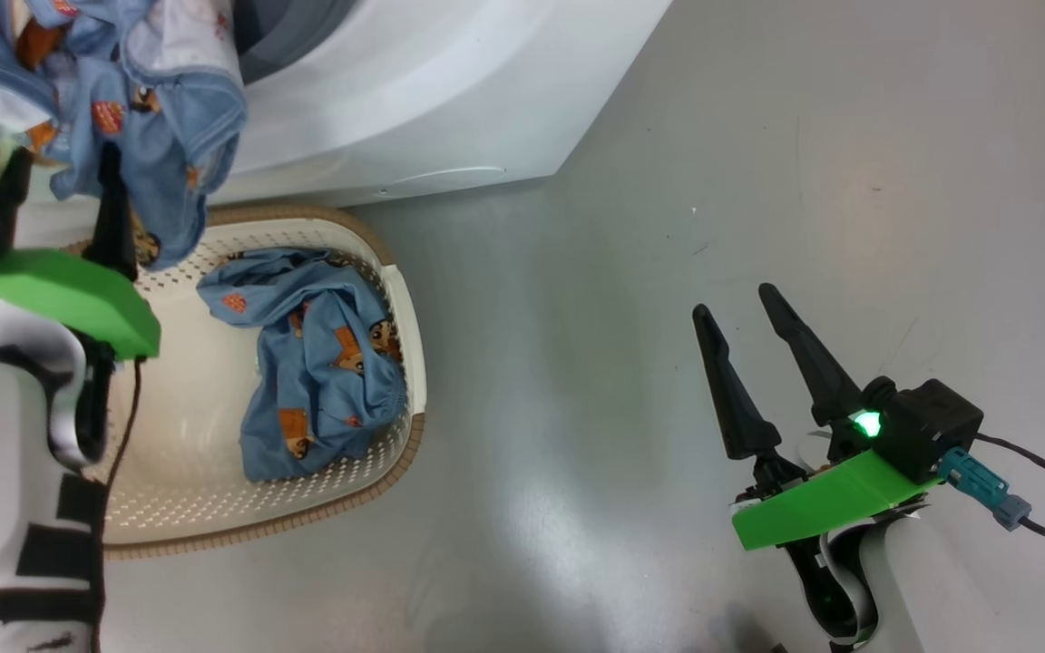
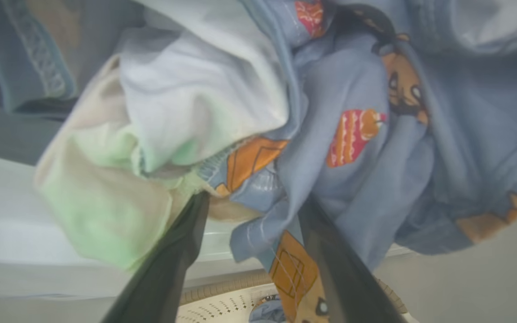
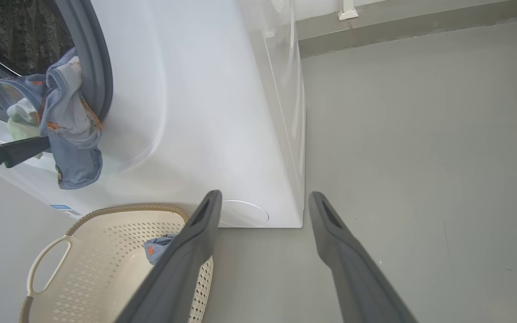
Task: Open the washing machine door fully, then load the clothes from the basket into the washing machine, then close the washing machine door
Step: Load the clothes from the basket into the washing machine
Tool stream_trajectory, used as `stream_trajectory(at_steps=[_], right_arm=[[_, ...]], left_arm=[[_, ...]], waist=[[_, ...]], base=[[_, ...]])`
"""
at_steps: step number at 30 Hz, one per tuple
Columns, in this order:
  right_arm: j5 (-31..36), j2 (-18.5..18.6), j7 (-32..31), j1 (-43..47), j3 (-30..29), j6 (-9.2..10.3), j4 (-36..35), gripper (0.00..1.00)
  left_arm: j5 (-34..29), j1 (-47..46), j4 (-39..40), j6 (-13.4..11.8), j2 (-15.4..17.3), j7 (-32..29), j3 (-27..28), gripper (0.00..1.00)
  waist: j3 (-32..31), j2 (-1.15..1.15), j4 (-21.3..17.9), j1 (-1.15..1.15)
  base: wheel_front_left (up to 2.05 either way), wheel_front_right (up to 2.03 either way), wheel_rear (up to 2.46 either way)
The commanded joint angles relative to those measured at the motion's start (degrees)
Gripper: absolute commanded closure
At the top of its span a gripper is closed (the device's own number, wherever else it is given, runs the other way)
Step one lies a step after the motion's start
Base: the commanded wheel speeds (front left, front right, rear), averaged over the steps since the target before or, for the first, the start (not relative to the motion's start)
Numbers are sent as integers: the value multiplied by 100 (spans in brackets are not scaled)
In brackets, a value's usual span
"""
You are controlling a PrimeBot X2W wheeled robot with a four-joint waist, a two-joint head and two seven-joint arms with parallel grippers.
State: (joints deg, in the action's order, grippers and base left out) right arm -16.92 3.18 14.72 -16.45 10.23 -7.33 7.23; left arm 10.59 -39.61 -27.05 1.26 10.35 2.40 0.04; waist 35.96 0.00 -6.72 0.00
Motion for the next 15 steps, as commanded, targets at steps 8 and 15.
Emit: stream_trajectory(at_steps=[8,15], right_arm=[[-103,-30,28,4,170,-16,-68,0],[-187,-30,28,-32,214,-16,-29,0]], left_arm=[[312,-463,-42,64,269,-574,202,58],[399,-674,-11,132,276,-579,150,100]], waist=[[75,0,-26,0],[92,0,-39,0]], base=[[0,0,0],[0,0,0]])
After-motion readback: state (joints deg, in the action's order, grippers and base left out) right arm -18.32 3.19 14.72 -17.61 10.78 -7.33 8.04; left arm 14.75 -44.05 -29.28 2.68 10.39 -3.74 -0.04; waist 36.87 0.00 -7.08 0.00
